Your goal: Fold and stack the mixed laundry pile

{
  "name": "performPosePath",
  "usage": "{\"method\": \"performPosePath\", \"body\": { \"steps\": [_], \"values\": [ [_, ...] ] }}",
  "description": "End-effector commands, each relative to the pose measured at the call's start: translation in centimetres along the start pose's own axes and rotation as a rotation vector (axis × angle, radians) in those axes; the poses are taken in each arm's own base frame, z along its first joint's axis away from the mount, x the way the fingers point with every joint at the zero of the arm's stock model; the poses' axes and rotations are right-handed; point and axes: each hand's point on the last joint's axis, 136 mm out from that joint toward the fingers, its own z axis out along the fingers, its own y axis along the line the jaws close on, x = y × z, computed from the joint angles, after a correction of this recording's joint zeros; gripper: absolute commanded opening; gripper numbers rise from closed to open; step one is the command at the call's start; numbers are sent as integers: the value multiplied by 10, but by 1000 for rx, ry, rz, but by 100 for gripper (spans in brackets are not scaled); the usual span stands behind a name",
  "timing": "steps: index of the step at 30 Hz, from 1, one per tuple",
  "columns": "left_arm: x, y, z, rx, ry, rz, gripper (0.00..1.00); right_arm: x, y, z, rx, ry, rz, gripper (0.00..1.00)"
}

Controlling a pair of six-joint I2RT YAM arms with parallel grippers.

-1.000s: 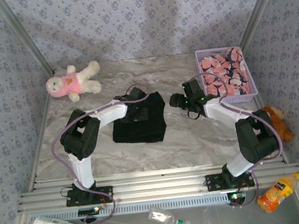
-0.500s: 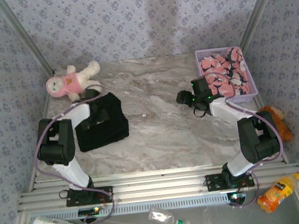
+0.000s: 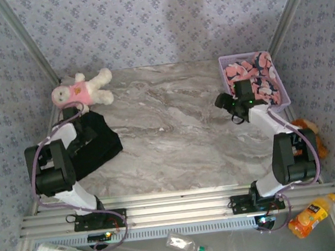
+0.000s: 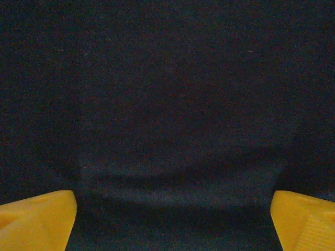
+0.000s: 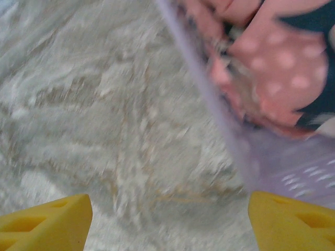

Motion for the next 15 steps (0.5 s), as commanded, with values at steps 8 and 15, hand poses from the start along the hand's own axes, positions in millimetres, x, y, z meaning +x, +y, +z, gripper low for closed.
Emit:
{"method": "performPosePath", "body": {
  "steps": [8,15],
  "values": [
    [-4,-48,-101,275,-201,51,100,-96,-50,7,176,-118,74,80],
    [31,-123,-136,555,-181,184,100,-100,-79,56,323,3,76,100]
  ]
}}
